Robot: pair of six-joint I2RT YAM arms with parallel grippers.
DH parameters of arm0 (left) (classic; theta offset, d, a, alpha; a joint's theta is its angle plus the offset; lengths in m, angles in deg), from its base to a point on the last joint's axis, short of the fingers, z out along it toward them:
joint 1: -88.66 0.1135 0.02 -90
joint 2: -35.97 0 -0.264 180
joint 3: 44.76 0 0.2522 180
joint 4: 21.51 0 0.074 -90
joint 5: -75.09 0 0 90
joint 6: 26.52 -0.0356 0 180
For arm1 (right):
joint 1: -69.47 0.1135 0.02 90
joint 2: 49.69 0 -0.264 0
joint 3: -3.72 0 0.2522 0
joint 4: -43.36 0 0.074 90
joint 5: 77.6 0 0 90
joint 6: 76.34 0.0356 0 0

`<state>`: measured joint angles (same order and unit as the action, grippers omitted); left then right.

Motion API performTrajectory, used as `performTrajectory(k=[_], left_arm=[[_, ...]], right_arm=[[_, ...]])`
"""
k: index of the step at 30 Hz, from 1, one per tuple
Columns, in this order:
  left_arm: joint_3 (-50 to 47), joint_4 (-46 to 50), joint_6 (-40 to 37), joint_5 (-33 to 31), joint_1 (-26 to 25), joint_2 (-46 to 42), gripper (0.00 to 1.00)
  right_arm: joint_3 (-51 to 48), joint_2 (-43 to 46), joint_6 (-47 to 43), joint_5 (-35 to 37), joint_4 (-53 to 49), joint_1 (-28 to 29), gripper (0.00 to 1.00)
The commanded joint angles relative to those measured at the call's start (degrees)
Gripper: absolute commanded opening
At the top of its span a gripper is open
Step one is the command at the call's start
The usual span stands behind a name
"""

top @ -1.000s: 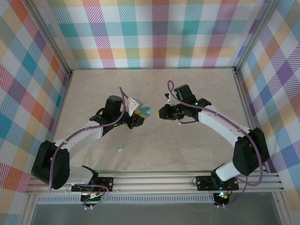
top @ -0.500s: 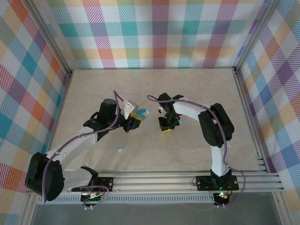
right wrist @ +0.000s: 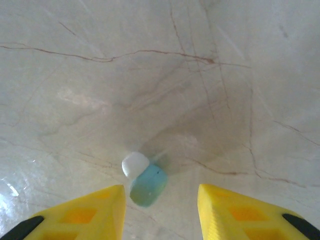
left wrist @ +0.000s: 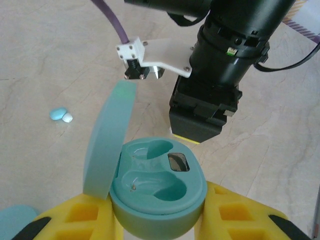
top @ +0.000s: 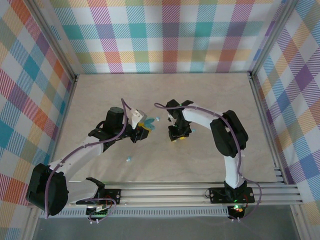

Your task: Insert the wireless bluetooth earbuds into the charging case

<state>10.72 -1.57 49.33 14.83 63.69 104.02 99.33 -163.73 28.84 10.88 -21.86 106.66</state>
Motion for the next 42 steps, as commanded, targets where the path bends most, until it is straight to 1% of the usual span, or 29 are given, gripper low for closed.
performTrajectory(k=[1,5,8,11,13,15,19,23,31,42], left_arm=[[-0.14,0.99,-0.88,1.03,0.63,-1.44,0.03],[-0.19,1.1,-0.88,1.27,0.63,-1.68,0.03],[-0.14,1.34,-1.03,1.29,0.63,-1.95,0.03],[-0.14,1.48,-1.09,1.38,0.63,-2.17,0.03],[-0.06,1.73,-1.34,1.49,0.63,-2.23,0.03],[-0.05,1.99,-1.57,1.6,0.64,-2.23,0.03],[-0.14,2.35,-1.93,1.73,0.63,-2.42,0.03],[-0.4,2.74,-2.05,1.64,0.63,-2.69,0.03],[-0.52,2.44,-2.11,1.73,0.63,-2.46,0.03],[-0.66,2.26,-2.24,1.87,0.64,-2.36,0.03]], right_arm=[[-1.33,6.03,1.87,-0.98,-0.31,-0.23,0.43],[-3.48,10.25,6.09,-2.69,1.81,-0.97,0.42],[-5.92,12.5,12.12,-2.94,3.65,-1.41,0.34],[-9.42,13.69,17.0,-6.27,7.34,-1.35,0.23],[-12.01,14.3,19.44,-9.63,11.02,-1.04,0.19],[-13.72,14.52,20.91,-10.58,13.93,-0.23,0.16],[-14.22,12.71,21.46,-11.51,17.11,0.95,0.14],[-13.46,9.71,20.9,-11.54,17.58,1.03,0.12],[-13.1,6.34,17.98,-8.21,16.5,0.87,0.11],[-12.48,5.93,14.15,-2.41,11.9,-2.37,0.1]])
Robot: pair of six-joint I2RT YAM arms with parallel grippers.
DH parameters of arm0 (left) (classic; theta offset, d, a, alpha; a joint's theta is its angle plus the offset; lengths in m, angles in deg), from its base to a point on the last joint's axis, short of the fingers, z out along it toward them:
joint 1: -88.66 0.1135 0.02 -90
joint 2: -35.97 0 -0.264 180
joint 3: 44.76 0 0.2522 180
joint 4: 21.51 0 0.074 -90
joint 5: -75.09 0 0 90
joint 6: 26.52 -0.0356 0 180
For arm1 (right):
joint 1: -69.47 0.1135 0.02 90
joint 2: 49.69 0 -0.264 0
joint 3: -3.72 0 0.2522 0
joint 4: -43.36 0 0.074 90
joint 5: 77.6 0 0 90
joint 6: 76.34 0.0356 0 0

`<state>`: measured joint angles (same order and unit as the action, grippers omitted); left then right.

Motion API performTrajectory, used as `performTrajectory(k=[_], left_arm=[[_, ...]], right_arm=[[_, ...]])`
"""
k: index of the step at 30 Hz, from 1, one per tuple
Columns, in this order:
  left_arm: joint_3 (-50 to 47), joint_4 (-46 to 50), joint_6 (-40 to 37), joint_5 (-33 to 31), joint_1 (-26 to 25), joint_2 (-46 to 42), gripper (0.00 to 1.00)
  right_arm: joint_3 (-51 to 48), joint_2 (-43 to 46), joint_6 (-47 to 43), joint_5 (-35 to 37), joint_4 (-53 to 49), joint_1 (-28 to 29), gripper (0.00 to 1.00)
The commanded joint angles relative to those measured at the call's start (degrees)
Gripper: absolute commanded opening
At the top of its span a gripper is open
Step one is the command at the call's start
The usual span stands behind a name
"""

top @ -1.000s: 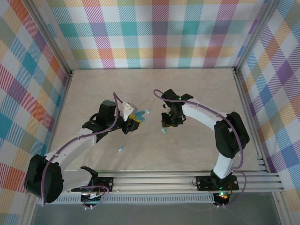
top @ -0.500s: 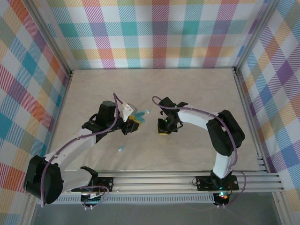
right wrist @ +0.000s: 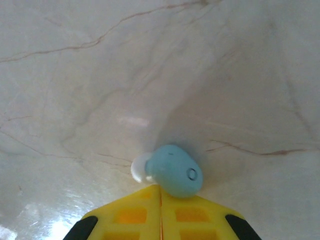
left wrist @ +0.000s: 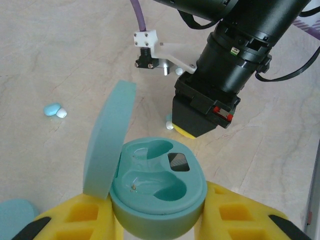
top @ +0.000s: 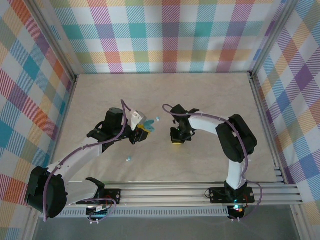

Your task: Insert the wireless bluetooth earbuds into the charging case

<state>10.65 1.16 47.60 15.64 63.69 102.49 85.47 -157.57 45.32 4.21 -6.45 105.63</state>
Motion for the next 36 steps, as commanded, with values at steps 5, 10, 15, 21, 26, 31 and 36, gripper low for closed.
performTrajectory(k=[5,10,15,21,26,31,36], left_arm=[[-0.69,-0.47,-0.47,1.1,0.63,-1.02,0.03],[-0.94,-0.38,-0.52,1.02,0.63,-1.43,0.03],[-0.87,0.27,-0.64,0.75,0.63,-2.08,0.03],[-1.22,0.38,-0.92,0.72,0.63,-2.55,0.03],[-1.38,-0.64,-0.36,1.36,0.63,-2.11,0.03],[-1.57,-0.48,-0.12,1.3,0.63,-2.78,0.03],[-1.57,-0.03,-0.21,1.18,0.63,-3.16,0.03]], right_arm=[[3.29,-0.6,-4.77,7.87,-5.96,-2.32,0.09],[6.31,-1.59,-6.82,10.55,-7.42,-3.02,0.09],[7.57,-0.01,-8.1,9.54,-8.07,-3.25,0.09],[2.01,7.38,-16.06,3.23,-2.0,-2.41,0.15],[1.61,7.69,-24.88,7.53,-1.46,1.99,0.32],[3.12,5.05,-29.57,14.38,-2.9,4.97,0.32],[4.3,3.1,-32.92,19.8,-3.67,7.14,0.32]])
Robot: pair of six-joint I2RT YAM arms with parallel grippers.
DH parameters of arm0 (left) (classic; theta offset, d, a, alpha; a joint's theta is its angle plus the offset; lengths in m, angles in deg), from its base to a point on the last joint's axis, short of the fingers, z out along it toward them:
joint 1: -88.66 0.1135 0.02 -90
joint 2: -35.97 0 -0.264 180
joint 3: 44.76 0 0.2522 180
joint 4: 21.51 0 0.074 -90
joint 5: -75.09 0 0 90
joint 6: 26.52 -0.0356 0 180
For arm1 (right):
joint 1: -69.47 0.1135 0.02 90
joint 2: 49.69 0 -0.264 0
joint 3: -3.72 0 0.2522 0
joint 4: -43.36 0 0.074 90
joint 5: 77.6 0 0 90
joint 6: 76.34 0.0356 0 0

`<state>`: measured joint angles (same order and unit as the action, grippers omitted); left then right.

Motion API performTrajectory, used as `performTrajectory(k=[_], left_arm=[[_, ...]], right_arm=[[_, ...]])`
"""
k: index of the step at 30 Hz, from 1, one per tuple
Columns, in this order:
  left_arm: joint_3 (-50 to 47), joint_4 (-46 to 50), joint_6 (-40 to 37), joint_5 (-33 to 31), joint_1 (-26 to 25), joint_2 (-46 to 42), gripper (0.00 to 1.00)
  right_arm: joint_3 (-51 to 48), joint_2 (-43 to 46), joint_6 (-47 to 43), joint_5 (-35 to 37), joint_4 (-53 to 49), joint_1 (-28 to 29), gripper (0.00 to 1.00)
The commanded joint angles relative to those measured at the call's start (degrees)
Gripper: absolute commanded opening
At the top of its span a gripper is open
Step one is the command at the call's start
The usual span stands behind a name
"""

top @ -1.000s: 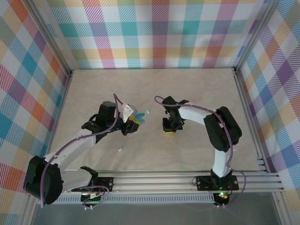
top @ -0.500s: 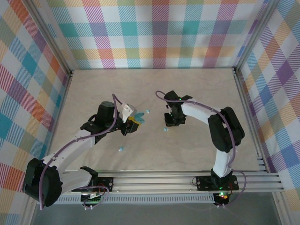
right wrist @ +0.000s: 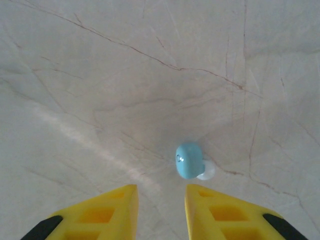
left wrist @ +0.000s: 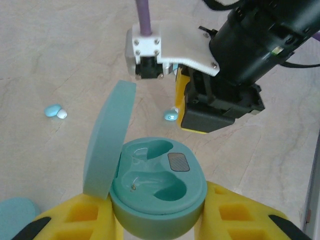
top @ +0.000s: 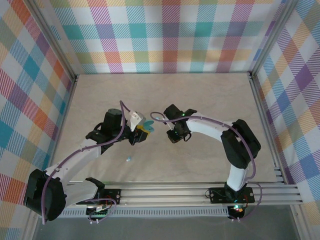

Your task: Insert the wireless bluetooth earbuds into the charging case

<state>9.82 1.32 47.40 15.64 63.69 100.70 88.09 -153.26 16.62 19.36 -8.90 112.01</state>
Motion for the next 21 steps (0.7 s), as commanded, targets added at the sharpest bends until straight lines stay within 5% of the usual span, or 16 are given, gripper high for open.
performTrajectory(k=[1,21], left_arm=[[-0.74,-0.23,-0.05,1.18,0.63,-1.29,0.03],[-0.48,0.08,-0.18,1.1,0.63,-0.93,0.03]], right_arm=[[1.9,-1.43,-4.57,5.08,-1.2,0.94,0.32],[3.93,-6.07,-6.66,8.42,-2.19,3.35,0.31]])
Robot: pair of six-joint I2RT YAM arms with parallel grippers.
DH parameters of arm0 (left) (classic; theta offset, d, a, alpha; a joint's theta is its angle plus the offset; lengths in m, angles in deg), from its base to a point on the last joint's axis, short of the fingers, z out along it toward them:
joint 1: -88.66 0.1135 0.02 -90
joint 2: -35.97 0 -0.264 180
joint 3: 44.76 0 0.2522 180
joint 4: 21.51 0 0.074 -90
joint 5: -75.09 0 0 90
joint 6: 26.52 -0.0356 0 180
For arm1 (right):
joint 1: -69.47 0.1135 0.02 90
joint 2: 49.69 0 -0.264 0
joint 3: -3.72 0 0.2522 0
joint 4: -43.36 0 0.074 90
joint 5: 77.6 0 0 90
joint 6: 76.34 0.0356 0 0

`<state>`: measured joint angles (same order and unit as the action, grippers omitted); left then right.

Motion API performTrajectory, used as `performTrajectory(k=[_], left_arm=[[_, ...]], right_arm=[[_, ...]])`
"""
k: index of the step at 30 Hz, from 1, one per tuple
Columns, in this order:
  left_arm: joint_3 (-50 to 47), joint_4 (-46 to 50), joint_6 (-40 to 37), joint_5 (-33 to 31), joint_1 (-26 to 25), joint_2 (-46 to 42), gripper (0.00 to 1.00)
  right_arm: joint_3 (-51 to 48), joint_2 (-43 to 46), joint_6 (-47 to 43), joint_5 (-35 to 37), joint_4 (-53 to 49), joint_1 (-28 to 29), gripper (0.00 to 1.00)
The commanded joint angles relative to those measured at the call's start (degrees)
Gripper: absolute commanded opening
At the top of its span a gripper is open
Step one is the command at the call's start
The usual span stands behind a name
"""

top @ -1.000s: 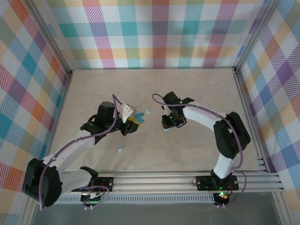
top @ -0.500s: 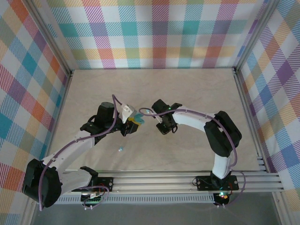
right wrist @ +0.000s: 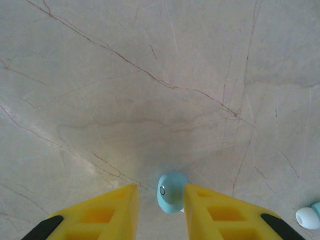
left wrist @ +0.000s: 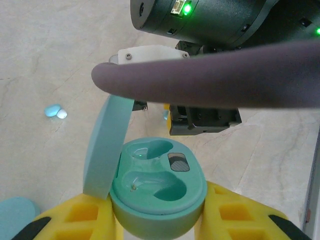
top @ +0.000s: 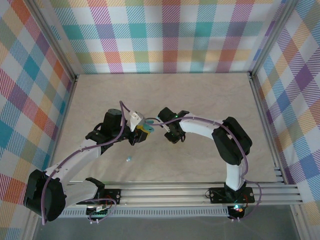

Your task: Insert the wireless bluetooth earbuds into the charging case

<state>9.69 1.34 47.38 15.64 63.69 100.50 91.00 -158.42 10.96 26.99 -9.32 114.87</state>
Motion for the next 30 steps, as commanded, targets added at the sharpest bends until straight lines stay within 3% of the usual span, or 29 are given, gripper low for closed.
performTrajectory(k=[1,22,30], left_arm=[[-0.34,0.06,-0.16,1.09,0.63,-0.72,0.03],[-0.78,0.67,-0.14,0.66,0.63,-1.98,0.03],[-1.05,0.59,-0.38,0.83,0.63,-2.44,0.02]], right_arm=[[0.94,-1.0,-0.99,0.87,-1.85,0.43,0.31],[0.49,-4.01,-0.64,1.26,-2.57,0.46,0.33],[1.49,-3.85,-0.73,3.78,-1.96,-0.12,0.13]])
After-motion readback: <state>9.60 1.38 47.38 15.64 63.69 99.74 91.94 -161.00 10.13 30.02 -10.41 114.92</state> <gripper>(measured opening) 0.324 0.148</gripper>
